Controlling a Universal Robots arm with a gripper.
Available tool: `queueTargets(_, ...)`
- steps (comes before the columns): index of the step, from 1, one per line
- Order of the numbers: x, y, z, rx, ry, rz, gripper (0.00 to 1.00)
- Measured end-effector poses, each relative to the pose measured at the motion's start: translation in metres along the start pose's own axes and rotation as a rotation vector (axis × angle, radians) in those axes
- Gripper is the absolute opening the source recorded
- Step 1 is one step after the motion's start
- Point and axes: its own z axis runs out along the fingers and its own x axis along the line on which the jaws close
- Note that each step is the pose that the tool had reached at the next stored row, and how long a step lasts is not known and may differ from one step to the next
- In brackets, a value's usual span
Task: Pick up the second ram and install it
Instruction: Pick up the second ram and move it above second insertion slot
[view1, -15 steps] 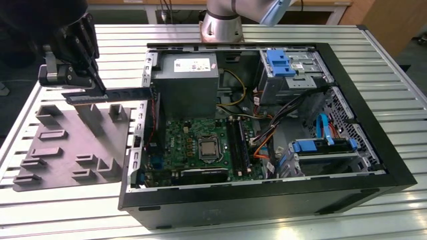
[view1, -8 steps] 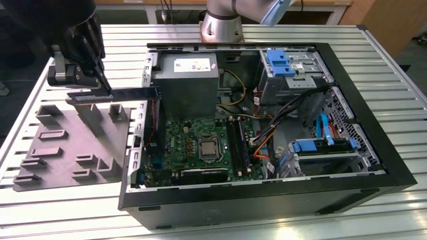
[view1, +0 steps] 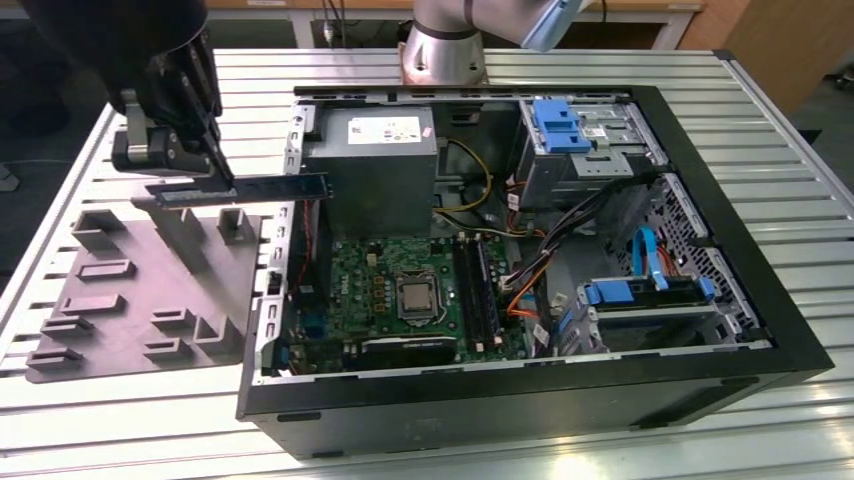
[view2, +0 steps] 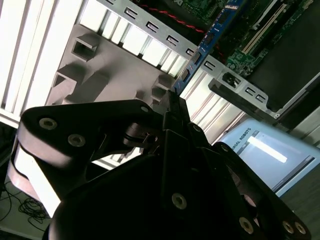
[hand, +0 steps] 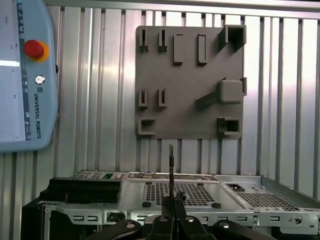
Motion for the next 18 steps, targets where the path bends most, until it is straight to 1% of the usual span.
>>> queueTargets(9, -0.0002, -0.0093, 0.0002, 0.0000, 0.0000, 0.000, 0.11)
queueTargets(18, -0.0008, -0.0209, 0.0005, 0.0000, 0.0000, 0.000, 0.11)
